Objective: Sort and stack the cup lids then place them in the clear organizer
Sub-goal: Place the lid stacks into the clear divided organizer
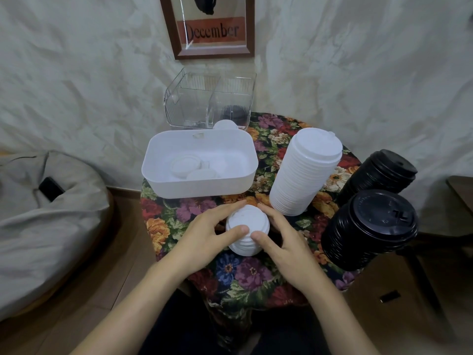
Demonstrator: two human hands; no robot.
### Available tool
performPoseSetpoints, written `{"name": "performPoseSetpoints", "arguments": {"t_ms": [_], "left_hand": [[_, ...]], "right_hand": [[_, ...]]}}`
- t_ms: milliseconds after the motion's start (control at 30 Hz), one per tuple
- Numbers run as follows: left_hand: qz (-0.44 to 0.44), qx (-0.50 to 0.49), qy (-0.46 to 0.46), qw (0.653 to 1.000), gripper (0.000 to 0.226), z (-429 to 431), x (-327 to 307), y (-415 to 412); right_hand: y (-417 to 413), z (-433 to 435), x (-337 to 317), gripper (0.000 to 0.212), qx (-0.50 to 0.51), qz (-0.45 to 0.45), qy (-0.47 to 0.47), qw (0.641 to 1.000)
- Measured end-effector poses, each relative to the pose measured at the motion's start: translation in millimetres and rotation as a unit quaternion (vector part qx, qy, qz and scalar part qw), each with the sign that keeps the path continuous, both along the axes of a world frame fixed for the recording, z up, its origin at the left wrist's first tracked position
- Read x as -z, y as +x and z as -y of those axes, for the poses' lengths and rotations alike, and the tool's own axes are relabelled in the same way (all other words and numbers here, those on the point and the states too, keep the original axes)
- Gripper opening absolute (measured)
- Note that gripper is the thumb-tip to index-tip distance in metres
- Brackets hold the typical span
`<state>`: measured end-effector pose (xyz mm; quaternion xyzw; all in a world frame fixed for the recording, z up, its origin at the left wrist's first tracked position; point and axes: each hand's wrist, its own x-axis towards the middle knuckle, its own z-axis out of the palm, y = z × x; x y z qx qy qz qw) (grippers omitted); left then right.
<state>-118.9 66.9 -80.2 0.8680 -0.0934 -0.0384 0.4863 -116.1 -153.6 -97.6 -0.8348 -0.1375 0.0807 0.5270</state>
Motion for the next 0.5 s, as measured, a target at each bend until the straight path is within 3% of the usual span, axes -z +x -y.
{"name": "performPoseSetpoints", "arguments": {"t_ms": [200, 500], "left_hand": [[0.003, 0.017, 0.019, 1.0, 0.059, -1.4, 0.1, 0.5], [-0.002, 0.04, 0.063, 0.997, 0.075, -5.1, 6.4, 0.5]], "right_hand": [[3.6, 1.7, 2.5, 0.071, -0.019, -0.004, -0.033, 0.999], [-1.2, 1.9, -0.4, 0.065, -0.004, 0.008, -0.073, 0.997]]}}
